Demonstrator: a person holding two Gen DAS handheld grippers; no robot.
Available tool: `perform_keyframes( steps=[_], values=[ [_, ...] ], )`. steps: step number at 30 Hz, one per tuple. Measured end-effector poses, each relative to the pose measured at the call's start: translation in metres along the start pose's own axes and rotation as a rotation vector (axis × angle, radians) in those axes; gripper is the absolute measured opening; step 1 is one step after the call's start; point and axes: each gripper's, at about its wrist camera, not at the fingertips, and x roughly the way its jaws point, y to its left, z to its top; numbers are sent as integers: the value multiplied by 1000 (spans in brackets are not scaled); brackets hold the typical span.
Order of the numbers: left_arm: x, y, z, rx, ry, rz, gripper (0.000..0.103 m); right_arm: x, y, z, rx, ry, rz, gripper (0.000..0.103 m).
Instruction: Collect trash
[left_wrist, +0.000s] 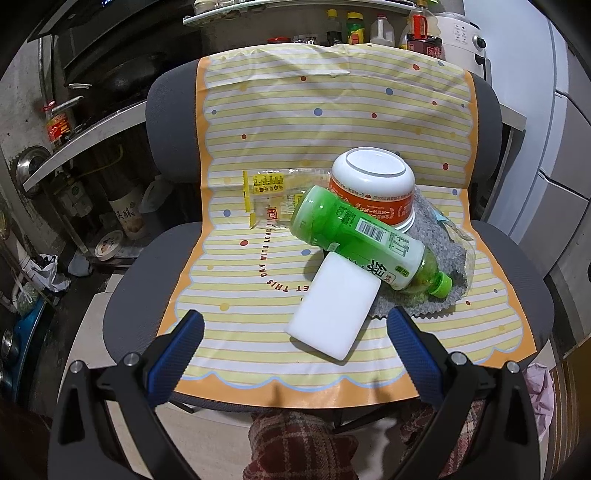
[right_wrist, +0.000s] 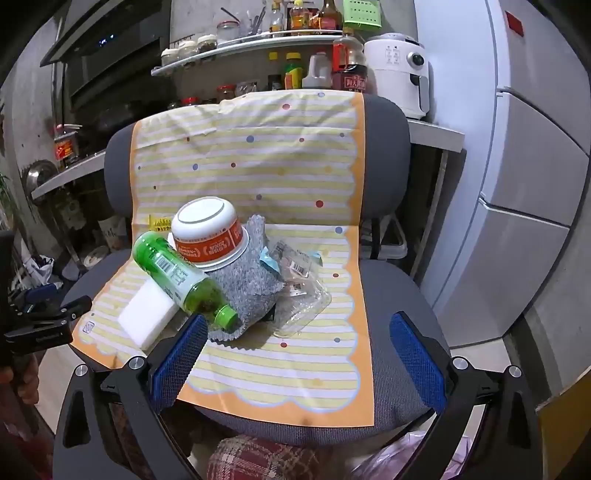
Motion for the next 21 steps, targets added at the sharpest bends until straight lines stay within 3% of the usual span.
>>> perform_keyframes(
  steps=[21],
  values=[
    [2, 3, 0, -9, 9, 4, 96, 3, 4, -1, -17, 13, 8, 97]
  ],
)
